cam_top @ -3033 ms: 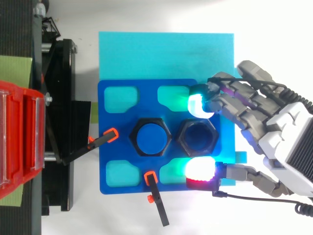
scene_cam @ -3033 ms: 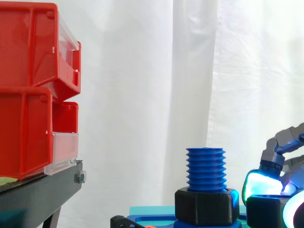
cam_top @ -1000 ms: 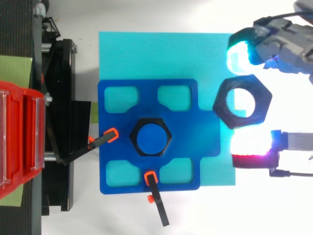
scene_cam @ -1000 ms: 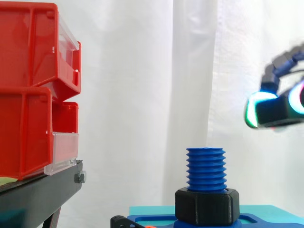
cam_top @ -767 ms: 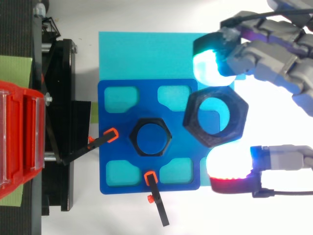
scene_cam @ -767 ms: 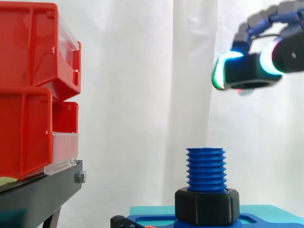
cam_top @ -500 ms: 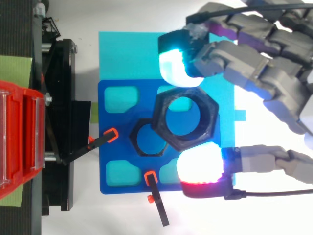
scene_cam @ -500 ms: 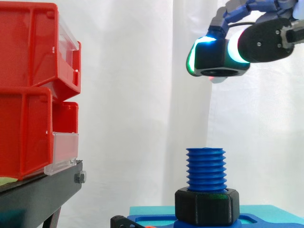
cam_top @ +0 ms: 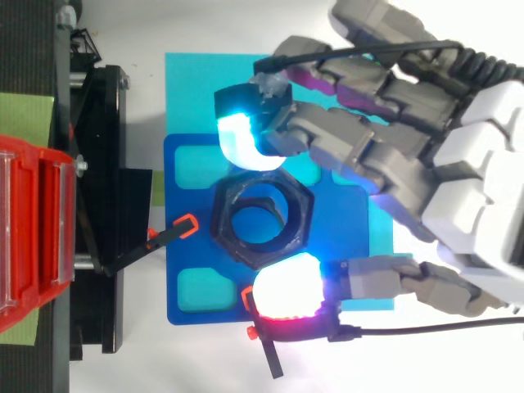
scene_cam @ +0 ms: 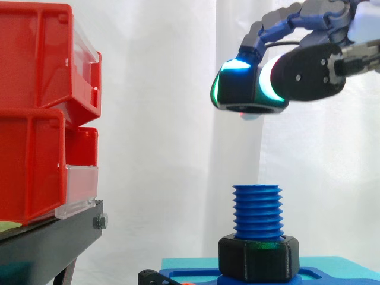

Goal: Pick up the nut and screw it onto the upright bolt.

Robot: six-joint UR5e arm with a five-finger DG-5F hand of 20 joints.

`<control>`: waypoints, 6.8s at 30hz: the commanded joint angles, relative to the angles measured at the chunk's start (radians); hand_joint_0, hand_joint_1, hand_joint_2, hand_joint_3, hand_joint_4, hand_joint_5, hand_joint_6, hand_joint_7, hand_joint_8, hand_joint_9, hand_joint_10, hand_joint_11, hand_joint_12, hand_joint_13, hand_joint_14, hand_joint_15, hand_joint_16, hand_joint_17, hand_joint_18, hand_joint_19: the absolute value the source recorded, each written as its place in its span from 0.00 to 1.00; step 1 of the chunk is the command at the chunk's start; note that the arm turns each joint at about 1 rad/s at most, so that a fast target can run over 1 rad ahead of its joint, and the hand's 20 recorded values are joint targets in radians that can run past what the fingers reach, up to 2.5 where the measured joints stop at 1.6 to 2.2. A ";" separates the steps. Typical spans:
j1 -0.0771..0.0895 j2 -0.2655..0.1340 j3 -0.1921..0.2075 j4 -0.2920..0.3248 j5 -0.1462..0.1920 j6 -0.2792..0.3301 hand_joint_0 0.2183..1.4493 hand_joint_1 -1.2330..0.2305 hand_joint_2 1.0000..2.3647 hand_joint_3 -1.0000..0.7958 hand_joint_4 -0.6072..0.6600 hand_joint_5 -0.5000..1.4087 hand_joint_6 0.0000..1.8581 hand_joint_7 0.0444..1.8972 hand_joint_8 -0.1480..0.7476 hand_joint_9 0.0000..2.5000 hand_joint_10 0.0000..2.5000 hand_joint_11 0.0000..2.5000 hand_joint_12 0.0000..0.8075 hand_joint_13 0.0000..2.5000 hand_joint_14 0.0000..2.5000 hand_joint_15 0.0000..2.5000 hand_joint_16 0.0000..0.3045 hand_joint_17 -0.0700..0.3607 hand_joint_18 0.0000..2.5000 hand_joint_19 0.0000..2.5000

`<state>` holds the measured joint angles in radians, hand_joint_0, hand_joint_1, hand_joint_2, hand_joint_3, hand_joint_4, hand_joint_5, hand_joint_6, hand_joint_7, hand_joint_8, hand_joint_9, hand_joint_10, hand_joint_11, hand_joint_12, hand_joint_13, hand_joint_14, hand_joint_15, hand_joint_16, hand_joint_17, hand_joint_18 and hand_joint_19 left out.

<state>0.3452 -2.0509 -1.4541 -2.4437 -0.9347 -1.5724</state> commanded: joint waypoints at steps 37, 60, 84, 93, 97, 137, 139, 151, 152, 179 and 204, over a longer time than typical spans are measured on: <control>-0.005 -0.022 0.001 -0.129 -0.012 0.172 0.30 0.42 0.00 0.30 0.65 0.18 0.46 0.54 0.52 0.29 0.00 0.03 0.41 0.23 0.00 0.00 0.13 0.36 0.15 0.00; -0.011 -0.046 0.001 -0.078 -0.019 0.160 0.29 0.42 0.00 0.30 0.65 0.18 0.46 0.54 0.52 0.29 0.00 0.03 0.41 0.23 0.00 0.00 0.13 0.36 0.15 0.00; -0.011 -0.046 0.001 -0.086 -0.021 0.161 0.30 0.42 0.00 0.30 0.65 0.18 0.46 0.54 0.52 0.29 0.00 0.03 0.41 0.23 0.00 0.00 0.12 0.36 0.15 0.00; -0.009 -0.046 0.001 -0.080 -0.021 0.160 0.29 0.42 0.00 0.30 0.65 0.18 0.46 0.54 0.52 0.29 0.00 0.03 0.41 0.23 0.00 0.00 0.12 0.36 0.15 0.00; -0.008 -0.046 0.001 -0.080 -0.021 0.160 0.29 0.43 0.00 0.30 0.65 0.18 0.46 0.54 0.52 0.29 0.00 0.03 0.41 0.23 0.00 0.00 0.12 0.36 0.15 0.00; -0.011 -0.061 0.001 -0.095 -0.018 0.190 0.29 0.42 0.00 0.30 0.65 0.18 0.46 0.54 0.52 0.29 0.00 0.03 0.41 0.23 0.00 0.00 0.12 0.36 0.15 0.00; -0.012 -0.061 0.001 -0.100 -0.018 0.193 0.29 0.42 0.00 0.30 0.65 0.18 0.46 0.54 0.52 0.29 0.00 0.03 0.41 0.23 0.00 0.00 0.12 0.36 0.15 0.00; -0.012 -0.061 0.001 -0.116 -0.021 0.201 0.29 0.42 0.00 0.30 0.65 0.18 0.46 0.54 0.52 0.29 0.00 0.03 0.40 0.23 0.00 0.00 0.12 0.36 0.15 0.00; -0.014 -0.061 0.001 -0.121 -0.021 0.201 0.29 0.42 0.00 0.30 0.65 0.18 0.46 0.54 0.52 0.29 0.00 0.03 0.40 0.23 0.00 0.00 0.12 0.36 0.15 0.00; -0.017 -0.061 0.001 -0.129 -0.027 0.201 0.29 0.42 0.00 0.30 0.65 0.18 0.46 0.54 0.52 0.29 0.00 0.03 0.40 0.23 0.00 0.00 0.12 0.36 0.15 0.00; -0.034 -0.037 0.003 -0.129 -0.033 0.227 0.29 0.42 0.00 0.30 0.65 0.18 0.46 0.53 0.52 0.29 0.00 0.03 0.40 0.23 0.00 0.00 0.12 0.36 0.15 0.00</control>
<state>0.3135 -2.0960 -1.4519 -2.5725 -0.9679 -1.3441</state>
